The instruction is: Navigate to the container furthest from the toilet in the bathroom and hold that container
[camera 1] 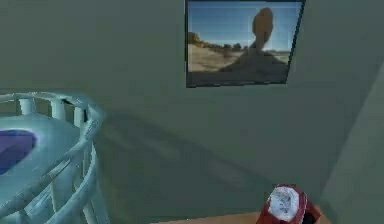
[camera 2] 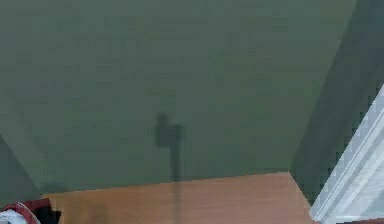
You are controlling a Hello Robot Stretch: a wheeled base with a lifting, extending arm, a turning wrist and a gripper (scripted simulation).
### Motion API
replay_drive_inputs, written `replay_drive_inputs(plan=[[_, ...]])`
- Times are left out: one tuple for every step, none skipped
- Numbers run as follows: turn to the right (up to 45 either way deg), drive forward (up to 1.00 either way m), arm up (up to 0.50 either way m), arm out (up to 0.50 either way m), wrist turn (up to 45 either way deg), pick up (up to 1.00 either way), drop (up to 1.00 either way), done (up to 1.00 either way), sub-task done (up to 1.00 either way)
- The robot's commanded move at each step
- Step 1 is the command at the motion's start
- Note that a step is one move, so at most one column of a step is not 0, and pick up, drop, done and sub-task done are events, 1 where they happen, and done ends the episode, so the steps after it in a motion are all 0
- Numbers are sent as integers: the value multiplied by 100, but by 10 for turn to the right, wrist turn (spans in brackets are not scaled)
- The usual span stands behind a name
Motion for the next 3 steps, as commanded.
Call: replay_drive_inputs(plan=[[-450, 0, 0, 0, 0, 0, 0, 0, 0], [450, 0, 0, 0, 0, 0, 0, 0, 0], [420, 0, 0, 0, 0, 0, 0, 0, 0]])
